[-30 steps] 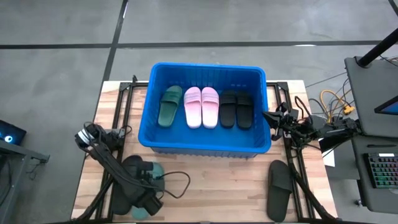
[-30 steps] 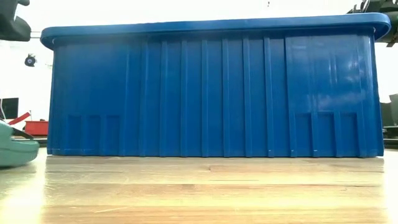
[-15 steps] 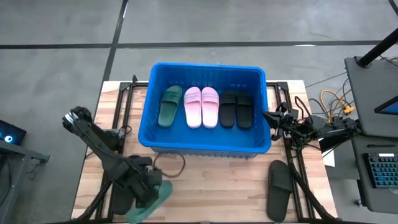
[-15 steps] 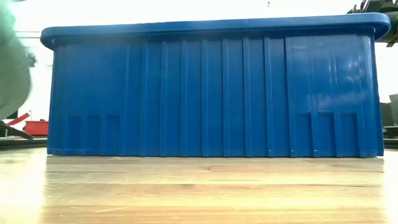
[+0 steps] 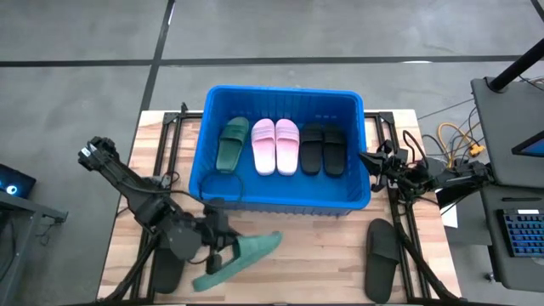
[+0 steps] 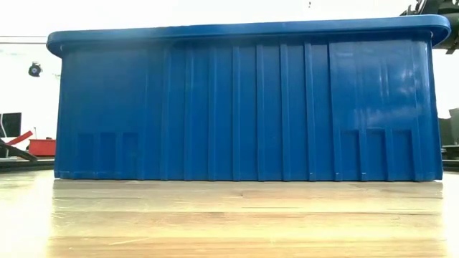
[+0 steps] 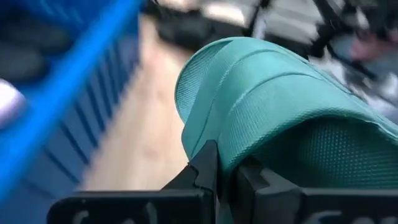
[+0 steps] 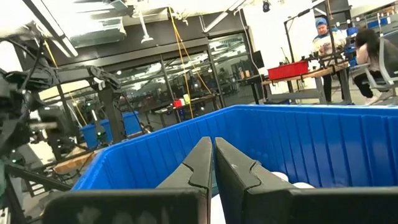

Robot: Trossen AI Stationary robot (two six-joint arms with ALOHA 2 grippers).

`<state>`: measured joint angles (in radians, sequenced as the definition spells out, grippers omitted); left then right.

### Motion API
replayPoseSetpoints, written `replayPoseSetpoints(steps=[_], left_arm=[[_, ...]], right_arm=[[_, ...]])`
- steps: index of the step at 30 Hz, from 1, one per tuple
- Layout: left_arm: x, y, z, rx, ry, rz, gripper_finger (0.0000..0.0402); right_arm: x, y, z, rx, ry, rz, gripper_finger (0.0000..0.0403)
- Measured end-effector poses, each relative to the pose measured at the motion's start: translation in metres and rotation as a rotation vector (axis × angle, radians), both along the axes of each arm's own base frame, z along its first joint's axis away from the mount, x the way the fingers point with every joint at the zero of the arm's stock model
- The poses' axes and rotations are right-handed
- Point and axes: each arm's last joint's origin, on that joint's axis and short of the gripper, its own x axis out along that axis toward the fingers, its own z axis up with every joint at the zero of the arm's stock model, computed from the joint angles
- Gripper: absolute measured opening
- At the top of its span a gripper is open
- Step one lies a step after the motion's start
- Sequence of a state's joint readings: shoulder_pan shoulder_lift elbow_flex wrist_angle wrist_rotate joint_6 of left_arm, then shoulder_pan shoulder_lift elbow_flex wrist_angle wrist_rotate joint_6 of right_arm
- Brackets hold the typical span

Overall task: Pick and place slides into bin
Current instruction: Put the green slide into the blue bin

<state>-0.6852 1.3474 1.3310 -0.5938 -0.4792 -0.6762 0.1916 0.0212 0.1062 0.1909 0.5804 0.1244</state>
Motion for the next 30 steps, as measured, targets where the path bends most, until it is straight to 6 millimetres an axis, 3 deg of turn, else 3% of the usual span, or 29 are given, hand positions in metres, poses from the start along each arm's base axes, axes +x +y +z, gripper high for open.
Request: replayPoseSetpoints(steps=[9, 17, 30], left_arm=[[0.007, 0.016, 0.013, 0.236, -0.192, 0.284, 0.0], [0.014, 0.023, 0.02, 0.31, -0.25, 0.347, 0.0], [0.018, 0.076, 0.042, 0.421, -0.258, 0.484, 0.0]], right_arm=[[0.0, 0.0, 0.0, 0.03, -0.013, 0.008, 0.0008], [0.0, 0.0, 0.0, 0.03, -0.013, 0.009, 0.0008], [0.0, 0.0, 0.0, 0.052, -0.023, 0.015, 0.0008]])
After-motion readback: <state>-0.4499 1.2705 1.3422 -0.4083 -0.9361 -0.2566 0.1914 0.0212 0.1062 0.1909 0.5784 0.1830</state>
